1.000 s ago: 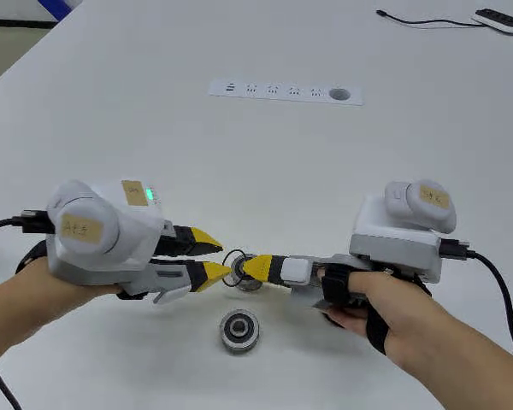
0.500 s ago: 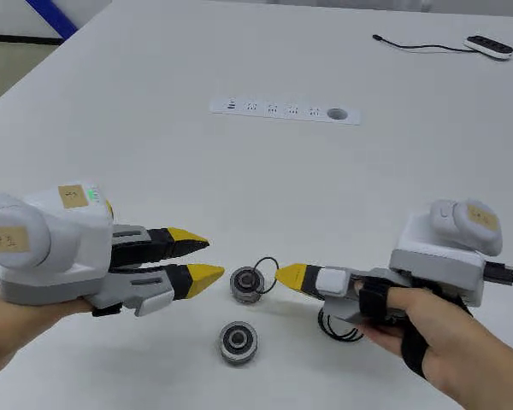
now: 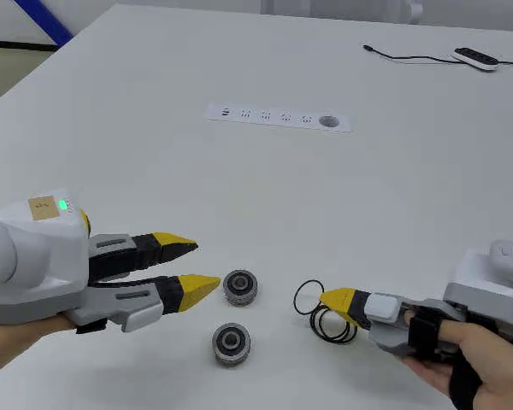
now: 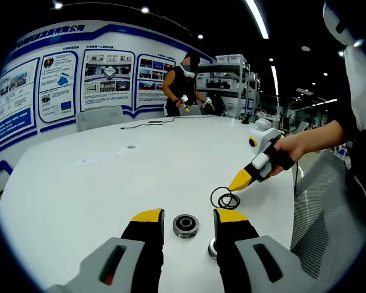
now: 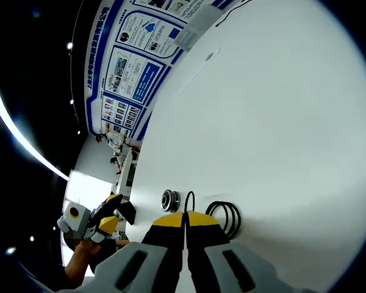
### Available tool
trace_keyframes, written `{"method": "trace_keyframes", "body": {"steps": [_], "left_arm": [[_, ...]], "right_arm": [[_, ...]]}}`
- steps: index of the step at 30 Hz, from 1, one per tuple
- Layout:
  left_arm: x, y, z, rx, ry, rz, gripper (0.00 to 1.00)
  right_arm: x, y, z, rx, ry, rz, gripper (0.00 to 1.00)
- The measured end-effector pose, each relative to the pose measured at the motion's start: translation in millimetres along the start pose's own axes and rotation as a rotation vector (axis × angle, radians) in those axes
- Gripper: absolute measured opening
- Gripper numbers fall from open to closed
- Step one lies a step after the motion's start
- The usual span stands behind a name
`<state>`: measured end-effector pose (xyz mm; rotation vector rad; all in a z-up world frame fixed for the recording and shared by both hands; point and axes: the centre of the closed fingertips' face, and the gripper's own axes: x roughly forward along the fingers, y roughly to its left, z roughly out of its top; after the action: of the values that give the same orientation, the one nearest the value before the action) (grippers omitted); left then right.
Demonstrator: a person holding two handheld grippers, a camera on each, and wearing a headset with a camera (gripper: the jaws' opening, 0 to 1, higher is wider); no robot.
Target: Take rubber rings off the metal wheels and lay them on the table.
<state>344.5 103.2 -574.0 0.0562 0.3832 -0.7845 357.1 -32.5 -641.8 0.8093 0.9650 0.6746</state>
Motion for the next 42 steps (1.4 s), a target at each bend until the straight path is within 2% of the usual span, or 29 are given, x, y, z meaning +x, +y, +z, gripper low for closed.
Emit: {"method": "trace_keyframes", "body": {"steps": [4, 10, 17, 21, 28, 34, 40, 42], "left_arm": [[-4.7, 1.2, 3.9, -0.014, -0.023, 0.010, 0.34], [-8.5, 1.6, 5.7, -0.017, -0.034, 0.018, 0.33], [-10.2, -0.1, 5.8, -0.020, -0.039, 0.018, 0.33], [-10.7, 0.3, 5.5, -0.024, -0.040, 0.020, 0.33], [-11.1, -1.2, 4.4, -0.025, -0.039, 0.018, 0.33], [-12.0, -2.7, 3.6, -0.027, -0.037, 0.016, 0.33], [-15.7, -0.4, 4.6, -0.034, -0.048, 0.032, 0.35], [-18.0, 1.3, 4.7, -0.036, -0.052, 0.040, 0.36]], "right_arm": [[-9.2, -10.9, -1.8, 0.019, -0.014, -0.026, 0.02], [-14.8, -23.3, -3.2, 0.034, -0.022, -0.054, 0.02], [-16.1, -29.1, -9.5, 0.047, -0.009, -0.082, 0.02], [-16.1, -29.6, -12.4, 0.028, -0.005, -0.096, 0.02], [-20.6, -32.4, -10.9, 0.010, -0.020, -0.118, 0.09], [-27.1, -34.0, -7.4, 0.005, -0.041, -0.122, 0.11], [-33.5, -28.7, 1.3, -0.049, -0.088, -0.112, 0.12], [-35.2, -24.7, 6.5, -0.111, -0.105, -0.095, 0.14]]}}
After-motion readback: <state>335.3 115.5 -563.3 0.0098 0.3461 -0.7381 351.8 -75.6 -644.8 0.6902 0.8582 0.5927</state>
